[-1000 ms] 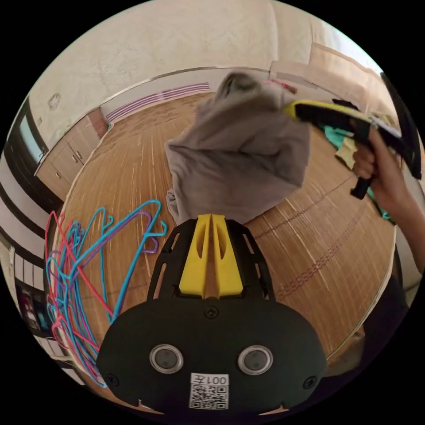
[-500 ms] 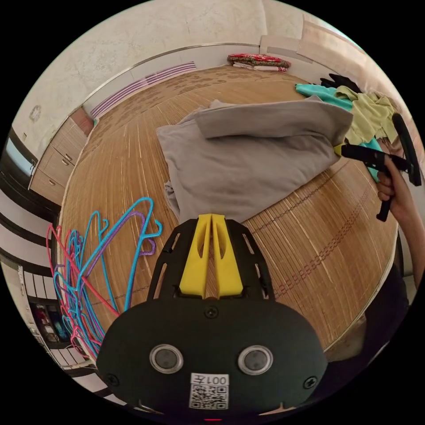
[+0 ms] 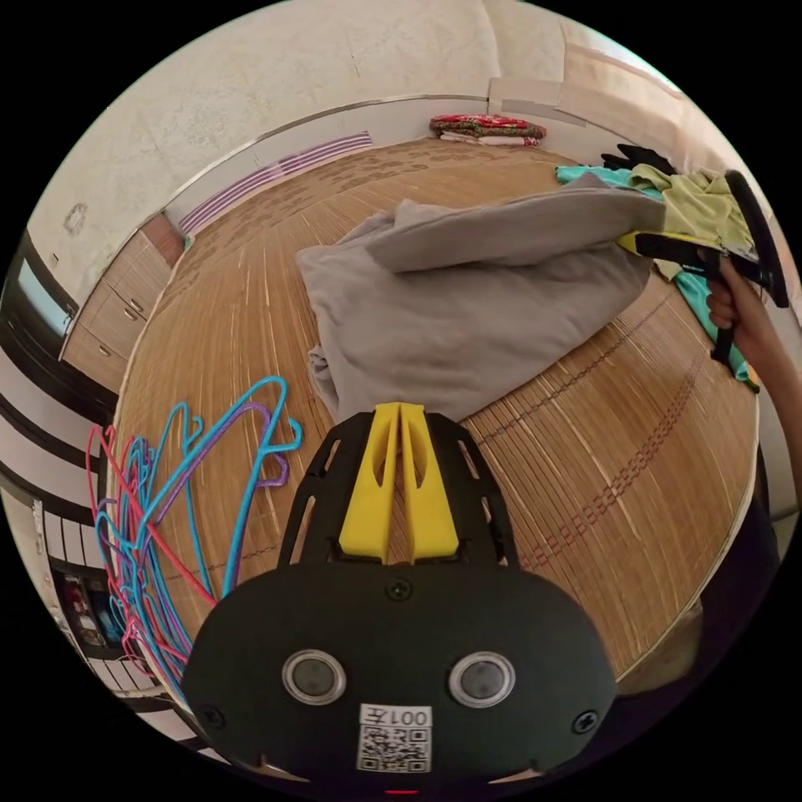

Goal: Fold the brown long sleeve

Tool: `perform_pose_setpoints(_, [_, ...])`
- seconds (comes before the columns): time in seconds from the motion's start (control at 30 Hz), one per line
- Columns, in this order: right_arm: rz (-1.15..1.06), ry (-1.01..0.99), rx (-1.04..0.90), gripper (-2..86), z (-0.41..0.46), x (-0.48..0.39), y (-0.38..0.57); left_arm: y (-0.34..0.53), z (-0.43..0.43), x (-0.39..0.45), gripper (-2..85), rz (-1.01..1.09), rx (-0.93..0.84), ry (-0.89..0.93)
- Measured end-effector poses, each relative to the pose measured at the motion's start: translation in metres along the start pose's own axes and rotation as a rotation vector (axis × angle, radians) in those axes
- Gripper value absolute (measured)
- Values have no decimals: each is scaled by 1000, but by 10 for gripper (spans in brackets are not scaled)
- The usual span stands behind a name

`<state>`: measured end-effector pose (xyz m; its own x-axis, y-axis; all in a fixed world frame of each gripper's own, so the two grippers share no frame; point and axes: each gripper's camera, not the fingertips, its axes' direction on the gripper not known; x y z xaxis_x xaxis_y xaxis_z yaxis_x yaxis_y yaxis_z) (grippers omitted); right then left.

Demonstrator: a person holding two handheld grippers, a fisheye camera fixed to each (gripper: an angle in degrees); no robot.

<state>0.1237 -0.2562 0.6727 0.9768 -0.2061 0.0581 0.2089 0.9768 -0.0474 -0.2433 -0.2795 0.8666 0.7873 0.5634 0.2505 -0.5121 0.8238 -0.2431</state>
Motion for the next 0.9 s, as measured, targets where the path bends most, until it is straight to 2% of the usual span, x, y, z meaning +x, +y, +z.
perform_pose_setpoints(0.07, [284, -209, -33, 47, 9, 48, 22, -4, 0, -3, -10, 5, -7, 22])
perform_pose_setpoints(0.2, [238, -271, -26, 43, -1, 61, 48, -9, -4, 1, -10, 52, -26, 17])
perform_pose_setpoints(0.3, [83, -172, -15, 35, -29, 43, 57, -11, -8, 8, -10, 113, -45, 14])
perform_pose_setpoints(0.37, [-130, 6, -64, 29, -42, 10, 60, -12, -12, 14, -10, 149, -62, 10])
perform_pose_setpoints(0.43, [-246, 153, -69, 29, -51, -8, 66, -10, -16, 19, -10, 168, -68, 14])
perform_pose_setpoints(0.53, [-377, 204, -29, 42, -66, -25, 75, -3, -24, 25, -10, 178, -55, 31])
perform_pose_setpoints(0.63, [-433, 261, -62, 98, -53, -28, 78, -2, -31, 22, -10, 136, -43, 38])
perform_pose_setpoints(0.73, [-335, 264, -172, 136, -18, -2, 69, -6, -48, 17, -10, 91, 35, -1])
perform_pose_setpoints(0.83, [-194, 85, -189, 133, 6, 33, 61, -11, -70, 15, -10, 79, 219, -24])
perform_pose_setpoints(0.9, [-111, -33, -203, 123, 18, 53, 57, -21, -64, 16, -9, 102, 207, -36])
